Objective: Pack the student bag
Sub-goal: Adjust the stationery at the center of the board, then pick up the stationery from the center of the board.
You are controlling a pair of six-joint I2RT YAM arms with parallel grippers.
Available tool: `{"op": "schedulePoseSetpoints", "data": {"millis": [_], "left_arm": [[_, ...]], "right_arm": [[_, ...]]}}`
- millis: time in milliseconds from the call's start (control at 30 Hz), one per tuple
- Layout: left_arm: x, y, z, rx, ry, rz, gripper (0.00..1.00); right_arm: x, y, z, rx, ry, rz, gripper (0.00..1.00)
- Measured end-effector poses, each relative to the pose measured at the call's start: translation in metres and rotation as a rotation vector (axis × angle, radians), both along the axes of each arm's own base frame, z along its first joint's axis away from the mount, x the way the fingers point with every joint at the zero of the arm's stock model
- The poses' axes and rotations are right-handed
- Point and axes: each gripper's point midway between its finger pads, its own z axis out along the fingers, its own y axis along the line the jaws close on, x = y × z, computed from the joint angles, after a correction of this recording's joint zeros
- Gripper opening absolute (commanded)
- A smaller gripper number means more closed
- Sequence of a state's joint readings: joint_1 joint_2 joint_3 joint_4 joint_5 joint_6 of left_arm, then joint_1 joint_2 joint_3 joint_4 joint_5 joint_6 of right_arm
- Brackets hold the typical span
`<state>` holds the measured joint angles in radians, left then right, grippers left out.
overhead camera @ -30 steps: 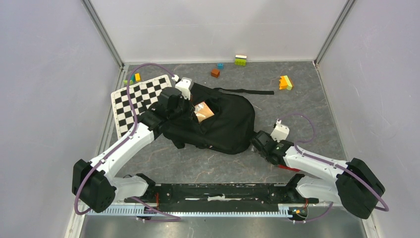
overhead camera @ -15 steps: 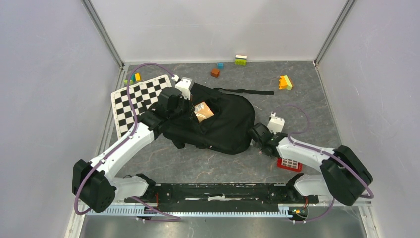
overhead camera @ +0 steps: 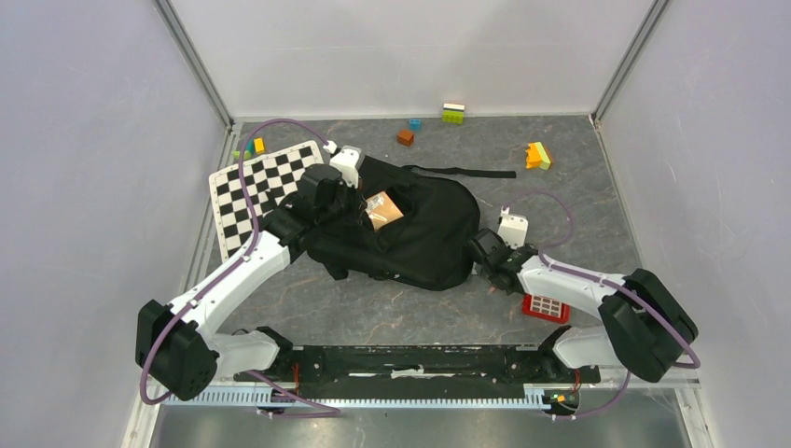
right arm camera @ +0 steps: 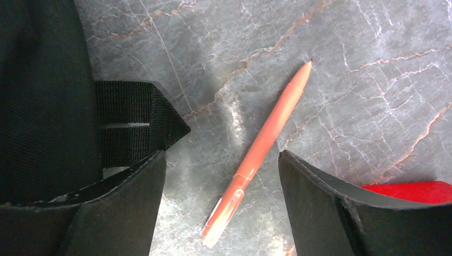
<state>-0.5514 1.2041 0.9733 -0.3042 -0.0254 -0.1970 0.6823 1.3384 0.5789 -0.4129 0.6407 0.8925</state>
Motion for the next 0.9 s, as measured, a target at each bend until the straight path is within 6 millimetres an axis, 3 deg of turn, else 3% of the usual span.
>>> {"op": "schedulePoseSetpoints", "data": {"millis": [367, 533, 833, 900], "left_arm": [[0.0, 0.0, 0.0, 0.0, 0.0, 0.0, 0.02], [0.0, 0.0, 0.0, 0.0, 0.0, 0.0, 0.02], [0.0, 0.0, 0.0, 0.0, 0.0, 0.0, 0.02], [0.0, 0.0, 0.0, -0.001, -0.001, 0.0, 0.02]], "right_arm": [[-0.012, -0.008, -0.002, 0.018, -0.009, -0.004, 0.58], [-0.01, -0.003, -0.004, 0.047, -0.023, 0.003, 0.41], [-0.01, 0.0, -0.003, 0.089, -0.046, 0.019, 0.0], [-0.014, -0.004, -0.002, 0.073, -0.032, 0.023, 0.0]]}}
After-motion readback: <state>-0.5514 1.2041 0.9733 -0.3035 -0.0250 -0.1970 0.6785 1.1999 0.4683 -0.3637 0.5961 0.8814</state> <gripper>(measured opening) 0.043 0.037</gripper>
